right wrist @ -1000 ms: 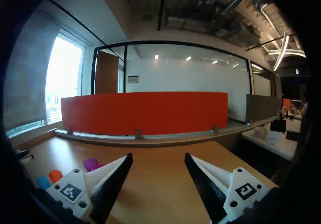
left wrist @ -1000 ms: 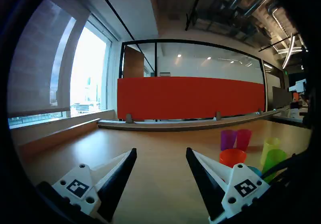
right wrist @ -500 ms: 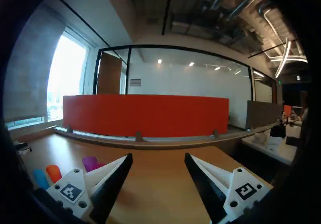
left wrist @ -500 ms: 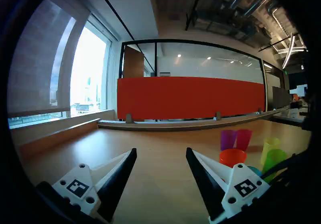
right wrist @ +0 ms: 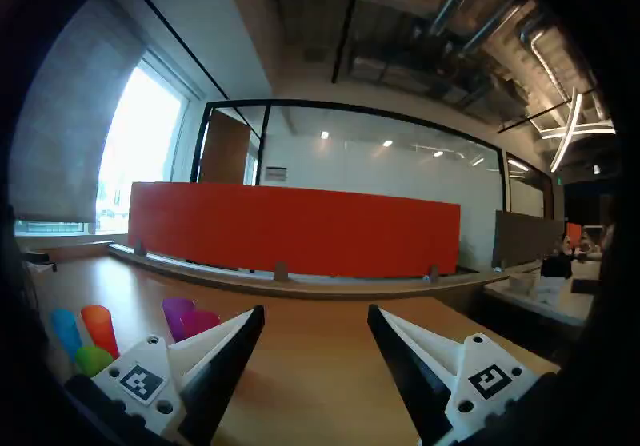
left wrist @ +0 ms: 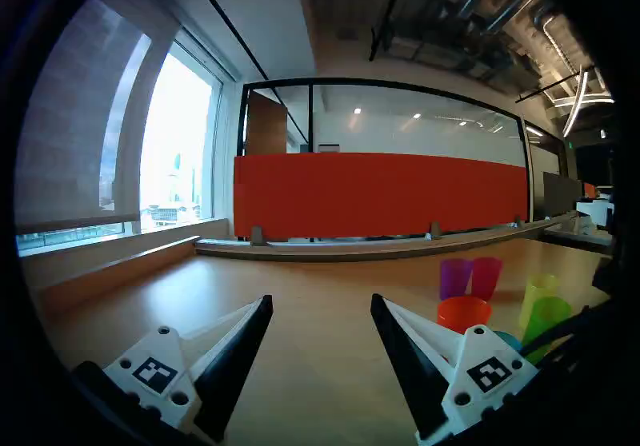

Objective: Pour water

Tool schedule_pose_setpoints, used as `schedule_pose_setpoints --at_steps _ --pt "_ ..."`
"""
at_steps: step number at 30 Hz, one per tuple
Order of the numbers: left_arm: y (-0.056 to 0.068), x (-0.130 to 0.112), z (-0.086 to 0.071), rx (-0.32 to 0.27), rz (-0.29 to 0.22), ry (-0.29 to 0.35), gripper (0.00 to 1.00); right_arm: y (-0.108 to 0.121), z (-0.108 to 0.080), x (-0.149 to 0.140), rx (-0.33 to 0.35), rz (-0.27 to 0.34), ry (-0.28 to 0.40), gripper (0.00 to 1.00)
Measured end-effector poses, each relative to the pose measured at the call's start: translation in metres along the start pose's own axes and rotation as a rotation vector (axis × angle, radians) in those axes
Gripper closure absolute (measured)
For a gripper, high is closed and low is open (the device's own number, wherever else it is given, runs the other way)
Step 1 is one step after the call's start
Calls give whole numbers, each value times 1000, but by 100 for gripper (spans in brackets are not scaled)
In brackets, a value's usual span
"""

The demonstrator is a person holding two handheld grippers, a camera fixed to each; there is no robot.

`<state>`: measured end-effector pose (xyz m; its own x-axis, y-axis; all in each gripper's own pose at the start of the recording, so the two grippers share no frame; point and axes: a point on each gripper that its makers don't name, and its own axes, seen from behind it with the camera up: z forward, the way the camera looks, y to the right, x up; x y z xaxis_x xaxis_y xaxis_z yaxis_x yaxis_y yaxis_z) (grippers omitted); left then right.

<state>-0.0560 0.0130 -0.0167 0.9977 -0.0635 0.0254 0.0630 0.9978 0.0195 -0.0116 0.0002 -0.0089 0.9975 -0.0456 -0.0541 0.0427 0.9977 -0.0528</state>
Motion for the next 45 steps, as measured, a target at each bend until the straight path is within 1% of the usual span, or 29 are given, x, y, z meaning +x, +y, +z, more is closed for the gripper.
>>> schedule_pose_setpoints --at_steps 8,15,18,23,33,45 --pt "0 0 0 0 0 0 9 2 -3 -24 3 48 -10 0" --pt "0 1 1 0 0 0 9 4 -5 -37 5 36 -5 0" --pt "0 1 1 0 0 0 9 7 -4 -39 3 47 2 0" --pt "0 0 0 0 0 0 9 6 -4 -45 13 73 -11 0" --pt "0 0 0 0 0 0 9 5 -5 -61 15 74 -33 0" --pt "0 0 0 0 0 0 9 0 -5 -61 14 68 -48 0"
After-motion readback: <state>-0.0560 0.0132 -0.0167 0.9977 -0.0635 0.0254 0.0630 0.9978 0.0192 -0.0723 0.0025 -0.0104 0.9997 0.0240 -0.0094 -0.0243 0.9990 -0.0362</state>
